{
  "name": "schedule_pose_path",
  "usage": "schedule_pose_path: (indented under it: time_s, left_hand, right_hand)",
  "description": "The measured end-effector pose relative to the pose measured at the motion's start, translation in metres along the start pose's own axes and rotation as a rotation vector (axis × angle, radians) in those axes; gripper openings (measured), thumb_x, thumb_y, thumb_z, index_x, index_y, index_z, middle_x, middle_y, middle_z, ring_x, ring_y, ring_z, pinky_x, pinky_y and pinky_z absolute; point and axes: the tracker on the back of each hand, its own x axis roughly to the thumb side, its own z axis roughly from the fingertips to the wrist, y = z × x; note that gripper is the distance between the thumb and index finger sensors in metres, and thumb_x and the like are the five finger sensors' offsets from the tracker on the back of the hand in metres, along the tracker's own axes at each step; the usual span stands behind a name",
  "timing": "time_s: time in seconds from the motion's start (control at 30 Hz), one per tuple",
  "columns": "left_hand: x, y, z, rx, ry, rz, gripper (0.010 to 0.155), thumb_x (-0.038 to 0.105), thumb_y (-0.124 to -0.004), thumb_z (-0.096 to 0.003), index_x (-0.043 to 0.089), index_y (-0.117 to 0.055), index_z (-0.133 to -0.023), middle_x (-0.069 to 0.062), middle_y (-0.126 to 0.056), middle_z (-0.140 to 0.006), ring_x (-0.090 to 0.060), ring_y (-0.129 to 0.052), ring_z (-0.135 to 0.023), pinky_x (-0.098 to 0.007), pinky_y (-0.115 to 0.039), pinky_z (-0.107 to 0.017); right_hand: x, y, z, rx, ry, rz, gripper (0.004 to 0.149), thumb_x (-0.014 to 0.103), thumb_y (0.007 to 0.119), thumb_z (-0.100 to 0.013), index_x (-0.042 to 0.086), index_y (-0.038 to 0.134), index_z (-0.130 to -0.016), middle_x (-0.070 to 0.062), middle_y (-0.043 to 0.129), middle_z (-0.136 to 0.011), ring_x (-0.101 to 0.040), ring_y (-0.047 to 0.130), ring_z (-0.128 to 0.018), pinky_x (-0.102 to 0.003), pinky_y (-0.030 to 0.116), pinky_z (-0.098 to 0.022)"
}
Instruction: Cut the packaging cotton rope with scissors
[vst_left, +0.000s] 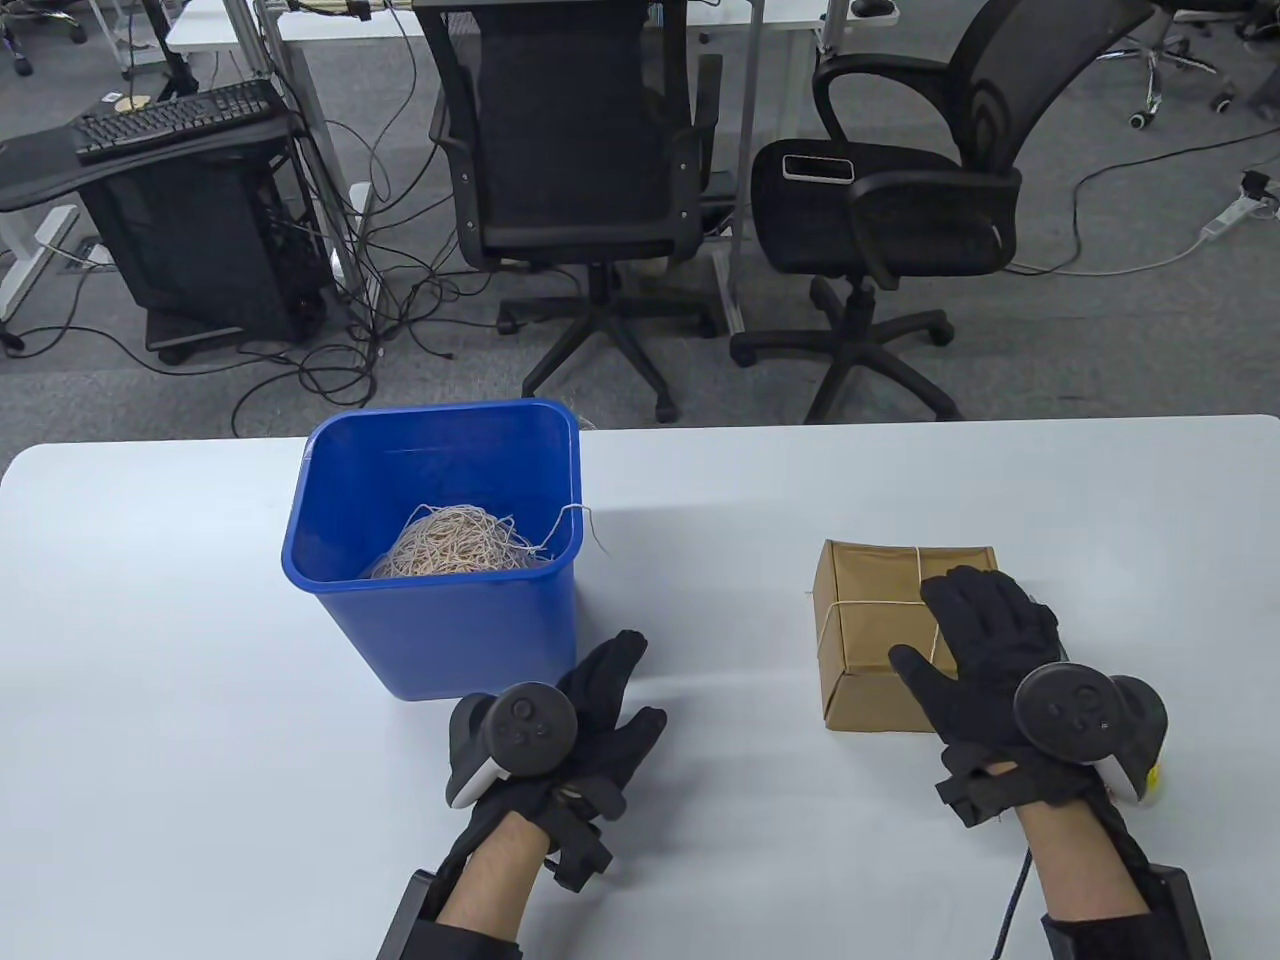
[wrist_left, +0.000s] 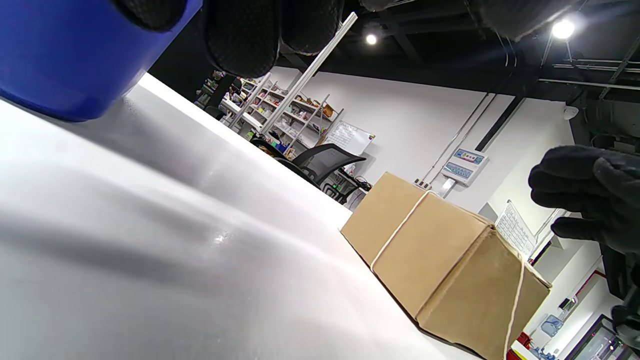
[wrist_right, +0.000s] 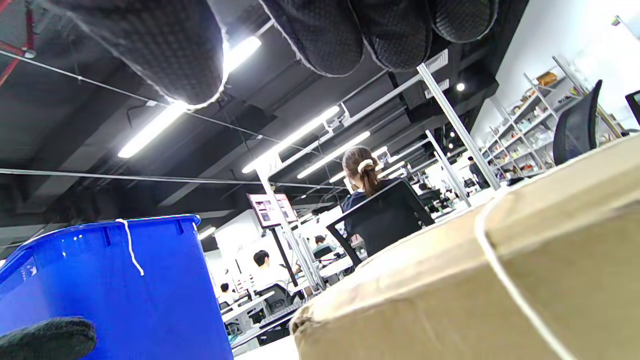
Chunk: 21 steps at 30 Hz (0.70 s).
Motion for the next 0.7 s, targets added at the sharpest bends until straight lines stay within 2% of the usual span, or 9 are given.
schedule_pose_path:
  time_s: [0.1, 0.27, 0.37, 0.47, 0.53, 0.57, 0.7]
  left_hand:
    - [0.0, 0.002, 0.0, 0.006, 0.004, 0.007, 0.075, 0.053, -0.065, -0.0562, 0.022, -0.03, -0.114, -0.024, -0.047, -0.112, -0.054, -0.068, -0.093, -0.072, -0.055, -0.061]
    - [-0.001, 0.005, 0.0, 0.017, 0.01, 0.02, 0.074, 0.053, -0.065, -0.0562, 0.022, -0.03, -0.114, -0.024, -0.048, -0.112, -0.054, -0.068, -0.093, -0.072, -0.055, -0.061]
    - [-0.001, 0.006, 0.0, 0.014, 0.011, 0.026, 0.074, 0.053, -0.065, -0.0563, 0.022, -0.031, -0.114, -0.024, -0.048, -0.112, -0.054, -0.069, -0.092, -0.073, -0.055, -0.061]
    - [-0.001, 0.006, 0.0, 0.01, 0.01, 0.028, 0.074, 0.053, -0.065, -0.0564, 0.022, -0.031, -0.114, -0.024, -0.049, -0.112, -0.054, -0.069, -0.092, -0.073, -0.055, -0.061]
    - [-0.001, 0.006, 0.0, 0.006, 0.01, 0.025, 0.074, 0.053, -0.065, -0.0563, 0.022, -0.031, -0.114, -0.024, -0.049, -0.111, -0.054, -0.069, -0.092, -0.073, -0.054, -0.061]
    - [-0.001, 0.006, 0.0, 0.003, 0.01, 0.024, 0.074, 0.053, -0.065, -0.0563, 0.022, -0.031, -0.114, -0.024, -0.049, -0.112, -0.054, -0.069, -0.092, -0.072, -0.055, -0.061]
    - [0.0, 0.005, 0.0, -0.013, 0.011, 0.017, 0.074, 0.053, -0.065, -0.0564, 0.022, -0.031, -0.114, -0.024, -0.049, -0.111, -0.054, -0.069, -0.092, -0.073, -0.054, -0.061]
  right_hand:
    - [-0.011, -0.008, -0.001, -0.011, 0.033, -0.01, 0.067, 0.045, 0.081, -0.048, 0.004, 0.069, -0.099, -0.03, 0.063, -0.107, -0.058, 0.049, -0.098, -0.086, 0.03, -0.063]
    - [-0.027, -0.021, -0.009, -0.027, 0.053, 0.062, 0.045, 0.027, 0.078, -0.051, 0.003, 0.081, -0.089, -0.029, 0.079, -0.094, -0.055, 0.067, -0.088, -0.083, 0.035, -0.065]
    - [-0.038, -0.021, -0.024, 0.025, 0.042, 0.106, 0.044, 0.028, 0.081, -0.048, 0.005, 0.084, -0.086, -0.027, 0.084, -0.092, -0.053, 0.073, -0.085, -0.082, 0.044, -0.064]
    - [-0.044, -0.015, -0.042, 0.143, 0.042, 0.049, 0.061, 0.039, 0.09, -0.043, 0.005, 0.079, -0.093, -0.027, 0.076, -0.101, -0.053, 0.07, -0.09, -0.082, 0.048, -0.063]
    - [-0.044, -0.007, -0.053, 0.237, 0.042, 0.001, 0.076, 0.046, 0.094, -0.039, 0.007, 0.07, -0.1, -0.026, 0.063, -0.11, -0.056, 0.065, -0.094, -0.082, 0.048, -0.062]
    - [-0.042, 0.0, -0.06, 0.332, 0.034, -0.015, 0.082, 0.049, 0.096, -0.037, 0.01, 0.066, -0.103, -0.024, 0.056, -0.115, -0.056, 0.06, -0.096, -0.083, 0.046, -0.063]
    - [-0.03, 0.026, -0.082, 0.645, 0.055, 0.085, 0.104, 0.059, 0.099, -0.03, 0.024, 0.045, -0.112, -0.018, 0.029, -0.122, -0.053, 0.024, -0.106, -0.082, 0.028, -0.068]
